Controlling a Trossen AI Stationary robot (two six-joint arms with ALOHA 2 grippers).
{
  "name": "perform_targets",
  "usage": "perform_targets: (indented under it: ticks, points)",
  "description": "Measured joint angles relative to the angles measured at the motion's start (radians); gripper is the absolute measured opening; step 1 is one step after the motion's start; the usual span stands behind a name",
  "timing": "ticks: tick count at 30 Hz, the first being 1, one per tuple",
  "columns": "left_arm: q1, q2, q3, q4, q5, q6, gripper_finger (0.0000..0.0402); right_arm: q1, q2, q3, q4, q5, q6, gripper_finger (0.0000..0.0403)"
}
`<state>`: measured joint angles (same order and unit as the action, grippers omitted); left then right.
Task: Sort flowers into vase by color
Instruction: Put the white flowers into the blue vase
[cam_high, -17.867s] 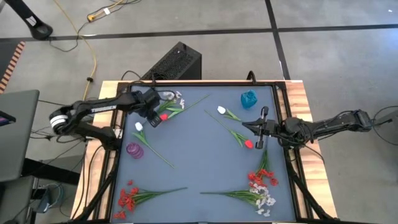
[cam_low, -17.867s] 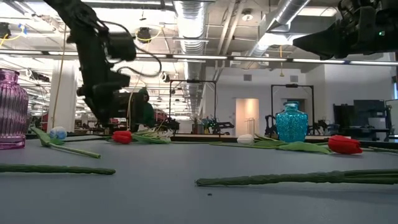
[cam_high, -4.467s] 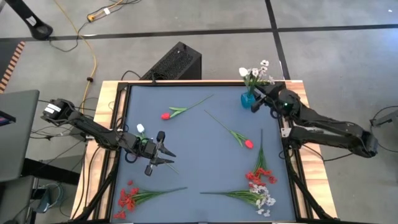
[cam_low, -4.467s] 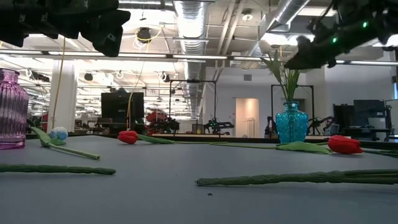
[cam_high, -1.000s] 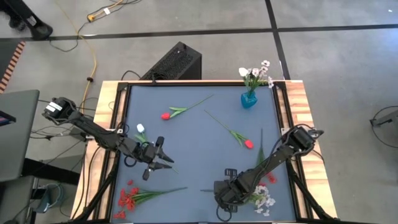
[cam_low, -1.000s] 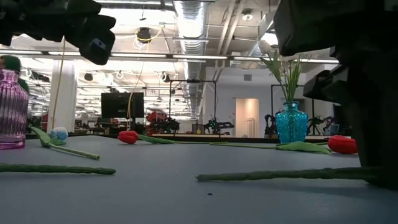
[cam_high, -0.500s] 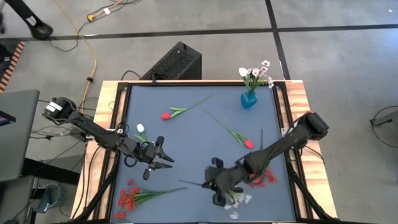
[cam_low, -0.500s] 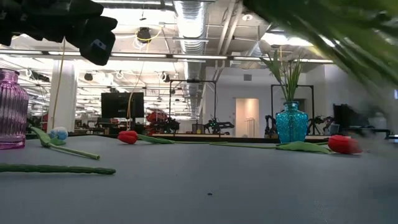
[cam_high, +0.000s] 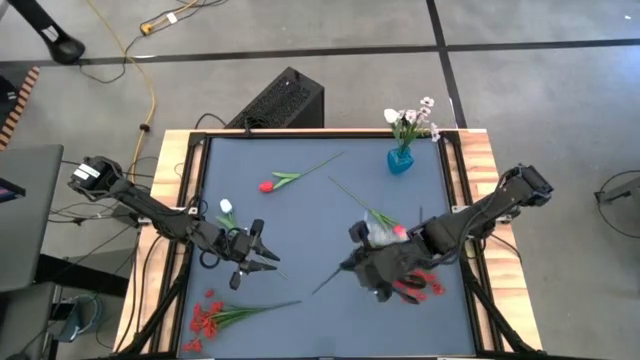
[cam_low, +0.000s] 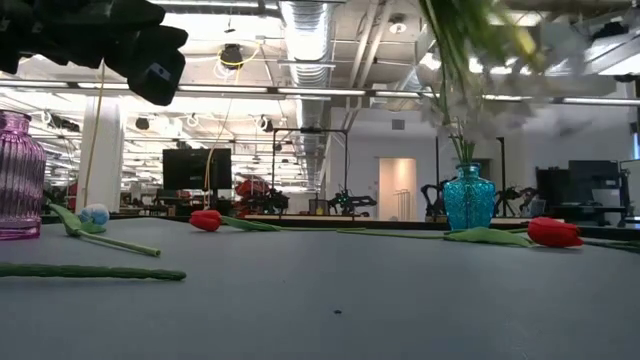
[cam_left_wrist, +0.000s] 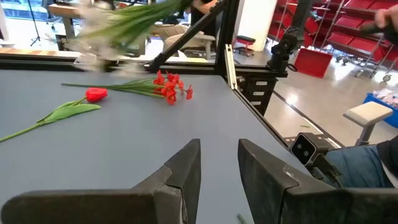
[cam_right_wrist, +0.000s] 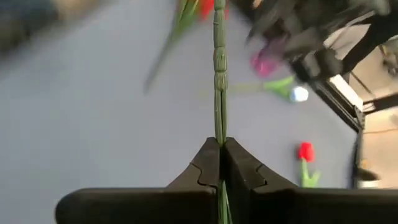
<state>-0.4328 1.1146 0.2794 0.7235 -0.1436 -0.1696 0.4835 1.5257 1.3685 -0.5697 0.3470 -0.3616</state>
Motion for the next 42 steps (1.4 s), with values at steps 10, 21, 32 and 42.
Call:
perform_targets:
  ticks: [10, 21, 32, 42]
  points:
    - [0.000, 0.000, 0.000, 0.000, -0.011, -0.001, 0.0096, -0.048, 0.181, -0.001, -0.081, -0.004, -0.594, 0.0036]
    - [0.000, 0.000, 0.000, -0.010, -0.052, -0.003, 0.0096, -0.060, 0.373, 0.124, -0.269, -0.010, -0.654, 0.0044]
    - [0.000, 0.000, 0.000, -0.026, -0.052, -0.004, 0.0096, -0.014, 0.372, 0.134, -0.298, 0.011, -0.549, 0.0095]
    - [0.000, 0.000, 0.000, -0.030, -0.052, -0.016, 0.0096, 0.026, 0.373, 0.134, -0.392, -0.011, -0.246, 0.0137]
